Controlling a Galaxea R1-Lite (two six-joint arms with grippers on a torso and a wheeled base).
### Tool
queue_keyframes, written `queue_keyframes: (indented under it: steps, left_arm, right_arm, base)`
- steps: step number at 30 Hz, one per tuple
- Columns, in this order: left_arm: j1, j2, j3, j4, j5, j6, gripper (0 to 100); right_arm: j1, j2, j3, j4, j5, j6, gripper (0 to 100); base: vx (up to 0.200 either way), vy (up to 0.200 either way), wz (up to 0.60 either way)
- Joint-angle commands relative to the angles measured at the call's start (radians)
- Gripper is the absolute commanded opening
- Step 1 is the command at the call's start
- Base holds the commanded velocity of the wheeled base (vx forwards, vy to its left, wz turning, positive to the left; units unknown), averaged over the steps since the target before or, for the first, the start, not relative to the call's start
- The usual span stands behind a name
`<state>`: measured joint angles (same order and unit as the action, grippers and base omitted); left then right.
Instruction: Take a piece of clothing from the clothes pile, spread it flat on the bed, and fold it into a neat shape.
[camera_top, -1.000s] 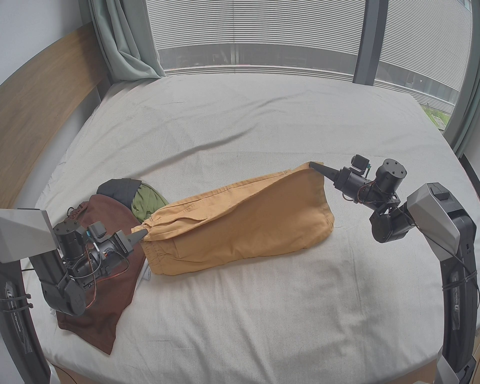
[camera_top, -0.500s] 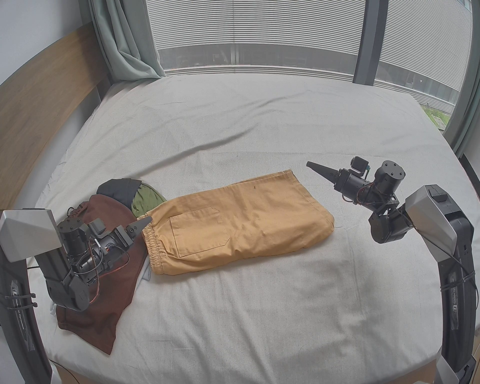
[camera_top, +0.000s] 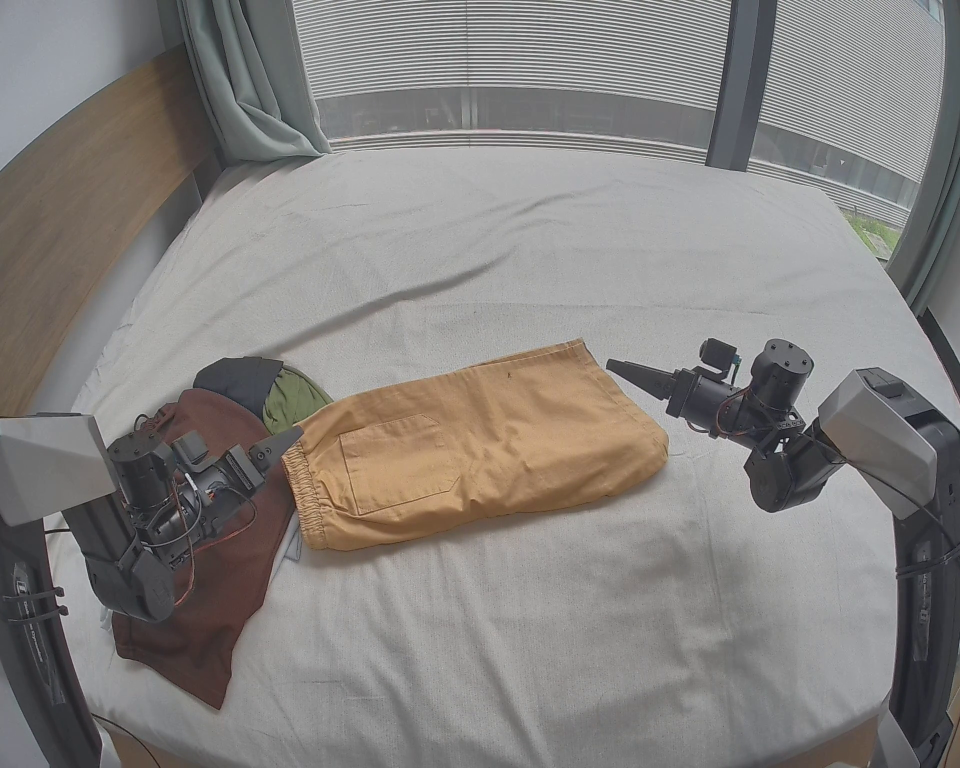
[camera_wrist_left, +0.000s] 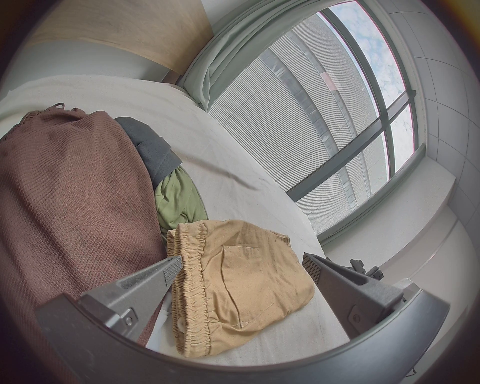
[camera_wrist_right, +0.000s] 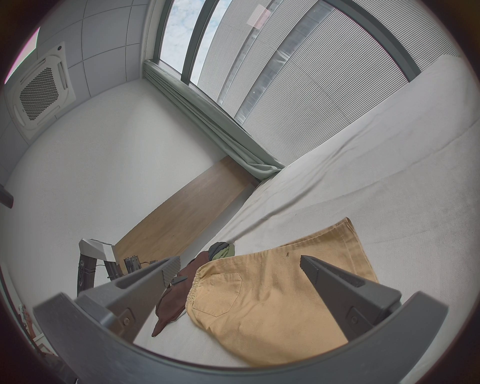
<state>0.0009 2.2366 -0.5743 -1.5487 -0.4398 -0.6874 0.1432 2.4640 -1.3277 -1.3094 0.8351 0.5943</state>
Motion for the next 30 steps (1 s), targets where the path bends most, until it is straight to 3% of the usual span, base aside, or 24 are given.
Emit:
queue_keyframes:
  steps: [1, 7, 11, 20, 30]
  left_arm:
    - [-0.019, -0.069, 0.031, -0.001, -0.002, 0.005, 100]
    - [-0.059, -0.095, 0.063, -0.001, -0.002, 0.016, 100]
    - [-0.091, -0.129, 0.099, -0.001, 0.0, 0.036, 100]
    - [-0.13, -0.134, 0.14, -0.001, 0.001, 0.157, 100]
    - [-0.137, -0.134, 0.16, -0.001, 0.006, 0.29, 100]
  right_arm:
    - [0.026, -0.073, 0.131, -0.048, -0.042, -0.025, 100]
    - [0.044, -0.123, 0.294, -0.103, -0.054, -0.047, 100]
    - [0.067, -0.142, 0.383, -0.116, -0.126, -0.094, 100]
    - [0.122, -0.135, 0.484, -0.145, -0.274, -0.108, 100]
    - [0.148, -0.139, 0.545, -0.145, -0.35, -0.111, 100]
  base:
    - [0.0, 0.0, 0.0]
    - [0.0, 0.0, 0.0]
    - [0.0, 0.0, 0.0]
    - [0.0, 0.0, 0.0]
    - [0.0, 0.0, 0.0]
